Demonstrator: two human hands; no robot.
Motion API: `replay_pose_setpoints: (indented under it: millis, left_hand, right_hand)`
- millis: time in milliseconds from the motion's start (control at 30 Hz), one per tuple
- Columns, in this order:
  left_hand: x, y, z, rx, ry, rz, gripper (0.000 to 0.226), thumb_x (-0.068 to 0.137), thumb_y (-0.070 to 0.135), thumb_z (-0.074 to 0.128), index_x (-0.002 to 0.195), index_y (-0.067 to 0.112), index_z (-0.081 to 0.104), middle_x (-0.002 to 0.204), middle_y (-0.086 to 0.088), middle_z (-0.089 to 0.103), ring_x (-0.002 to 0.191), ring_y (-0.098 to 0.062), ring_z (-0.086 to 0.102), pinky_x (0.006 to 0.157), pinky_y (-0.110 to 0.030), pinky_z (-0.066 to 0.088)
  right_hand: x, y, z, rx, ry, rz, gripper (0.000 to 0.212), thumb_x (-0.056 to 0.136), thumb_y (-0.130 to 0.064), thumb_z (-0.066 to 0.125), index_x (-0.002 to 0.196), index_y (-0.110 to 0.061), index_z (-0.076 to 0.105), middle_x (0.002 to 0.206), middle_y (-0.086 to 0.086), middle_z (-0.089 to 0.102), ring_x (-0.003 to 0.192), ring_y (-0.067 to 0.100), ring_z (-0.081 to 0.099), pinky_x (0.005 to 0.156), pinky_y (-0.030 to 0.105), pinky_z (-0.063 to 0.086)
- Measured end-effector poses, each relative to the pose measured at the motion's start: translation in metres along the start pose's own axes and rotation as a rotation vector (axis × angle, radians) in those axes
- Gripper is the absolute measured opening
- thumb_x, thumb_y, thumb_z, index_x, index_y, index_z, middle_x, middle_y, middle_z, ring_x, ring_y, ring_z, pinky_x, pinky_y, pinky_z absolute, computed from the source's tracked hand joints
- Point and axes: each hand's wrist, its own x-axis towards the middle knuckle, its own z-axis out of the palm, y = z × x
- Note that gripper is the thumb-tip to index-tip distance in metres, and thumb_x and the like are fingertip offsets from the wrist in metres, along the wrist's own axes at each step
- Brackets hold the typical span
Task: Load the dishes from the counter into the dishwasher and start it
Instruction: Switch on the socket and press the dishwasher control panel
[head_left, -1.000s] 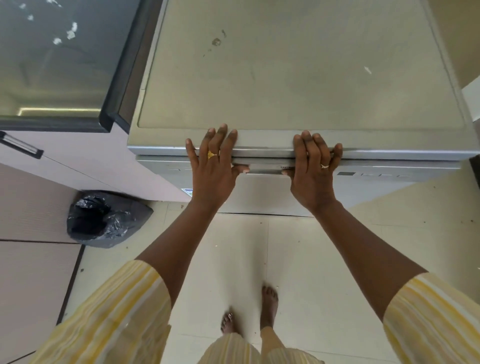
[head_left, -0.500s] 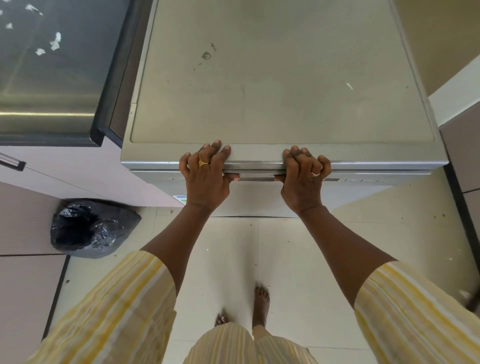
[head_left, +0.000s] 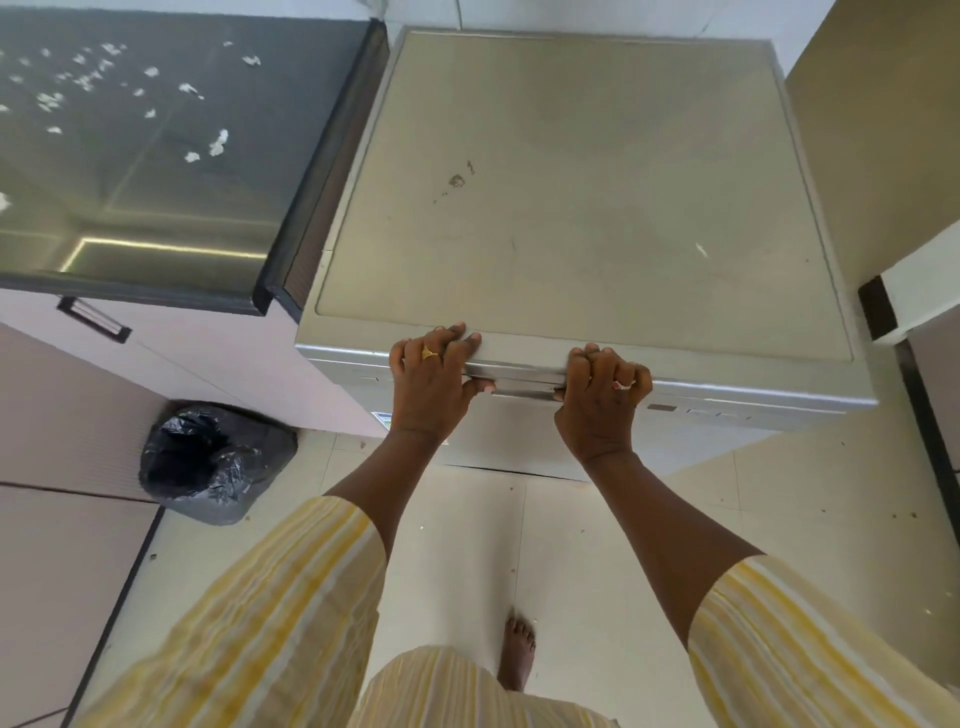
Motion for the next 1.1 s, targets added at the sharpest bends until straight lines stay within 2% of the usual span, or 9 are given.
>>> replay_pose_setpoints:
  millis: [100, 200, 267, 333, 500, 600, 700, 900, 1100]
  left_hand:
    - [0.002, -0.001, -0.017, -0.035, -0.084, 0.003, 0.054, 0.055, 0.047, 0.084, 0.097, 0.016, 0.071, 0.107, -0.004, 0.068, 0.085, -0.027, 0.066, 0.079, -0.041, 0.047]
    - [0.013, -0.016, -0.031, -0.081, -0.173, 0.1, 0.046, 0.067, 0.045, 0.079, 0.099, 0.014, 0.069, 0.105, -0.004, 0.067, 0.081, -0.03, 0.063, 0.078, -0.038, 0.046]
    - [0.027, -0.036, -0.037, -0.1, -0.256, 0.178, 0.046, 0.074, 0.045, 0.073, 0.105, 0.012, 0.065, 0.11, -0.006, 0.063, 0.09, -0.032, 0.061, 0.082, -0.038, 0.044]
    - [0.043, -0.06, -0.04, -0.093, -0.298, 0.169, 0.045, 0.083, 0.046, 0.063, 0.114, 0.012, 0.06, 0.12, -0.006, 0.058, 0.106, -0.032, 0.055, 0.091, -0.039, 0.038]
    - [0.109, -0.132, -0.042, -0.079, -0.202, 0.043, 0.039, 0.091, 0.035, 0.054, 0.122, 0.01, 0.057, 0.128, -0.007, 0.054, 0.119, -0.029, 0.05, 0.099, -0.039, 0.035]
    - [0.154, -0.17, -0.033, -0.019, -0.267, -0.062, 0.045, 0.094, 0.034, 0.048, 0.13, 0.007, 0.048, 0.138, -0.008, 0.045, 0.126, -0.026, 0.043, 0.106, -0.034, 0.031]
    - [0.187, -0.2, -0.024, -0.057, -0.31, -0.168, 0.055, 0.095, 0.035, 0.046, 0.139, 0.004, 0.035, 0.147, -0.012, 0.033, 0.134, -0.028, 0.033, 0.112, -0.034, 0.024]
    - [0.25, -0.247, -0.011, -0.124, -0.406, -0.207, 0.066, 0.098, 0.038, 0.039, 0.148, 0.003, 0.013, 0.156, -0.013, 0.013, 0.144, -0.028, 0.011, 0.119, -0.038, 0.01]
    - [0.316, -0.273, -0.005, -0.107, -0.406, -0.182, 0.067, 0.098, 0.039, 0.037, 0.149, 0.006, 0.008, 0.157, -0.01, 0.009, 0.145, -0.027, 0.007, 0.118, -0.039, 0.006]
  right_hand:
    - [0.007, -0.005, -0.011, -0.004, -0.128, -0.052, 0.046, 0.047, -0.005, 0.068, 0.09, -0.006, 0.053, 0.084, 0.011, 0.062, 0.079, 0.026, 0.045, 0.075, 0.037, 0.028]
    - [0.026, -0.017, -0.015, 0.078, -0.245, -0.199, 0.035, 0.059, -0.032, 0.076, 0.081, -0.01, 0.062, 0.086, 0.007, 0.064, 0.076, 0.027, 0.058, 0.077, 0.038, 0.028]
    - [0.046, -0.03, -0.013, 0.134, -0.309, -0.31, 0.041, 0.062, -0.046, 0.071, 0.081, -0.011, 0.061, 0.088, 0.007, 0.063, 0.074, 0.028, 0.059, 0.076, 0.039, 0.028]
    - [0.065, -0.046, -0.01, 0.199, -0.349, -0.433, 0.045, 0.062, -0.051, 0.07, 0.081, -0.011, 0.061, 0.09, 0.007, 0.063, 0.076, 0.028, 0.059, 0.075, 0.039, 0.029]
    - [0.092, -0.069, 0.002, 0.294, -0.496, -0.561, 0.051, 0.071, -0.061, 0.059, 0.087, -0.012, 0.063, 0.099, 0.007, 0.062, 0.082, 0.029, 0.06, 0.074, 0.038, 0.044]
    - [0.109, -0.077, 0.014, 0.335, -0.473, -0.505, 0.046, 0.084, -0.053, 0.046, 0.086, -0.011, 0.065, 0.098, 0.007, 0.064, 0.081, 0.028, 0.063, 0.072, 0.035, 0.05]
    - [0.156, -0.103, 0.035, 0.327, -0.386, -0.373, 0.042, 0.088, -0.044, 0.044, 0.084, -0.008, 0.066, 0.094, 0.009, 0.066, 0.077, 0.029, 0.065, 0.069, 0.035, 0.052]
    - [0.269, -0.164, 0.078, 0.287, -0.328, -0.247, 0.025, 0.086, -0.027, 0.065, 0.092, -0.003, 0.065, 0.098, 0.014, 0.064, 0.082, 0.031, 0.064, 0.071, 0.039, 0.052]
    - [0.353, -0.186, 0.109, 0.257, -0.312, -0.239, 0.026, 0.089, -0.027, 0.06, 0.095, -0.002, 0.064, 0.1, 0.013, 0.062, 0.088, 0.029, 0.062, 0.072, 0.039, 0.051]
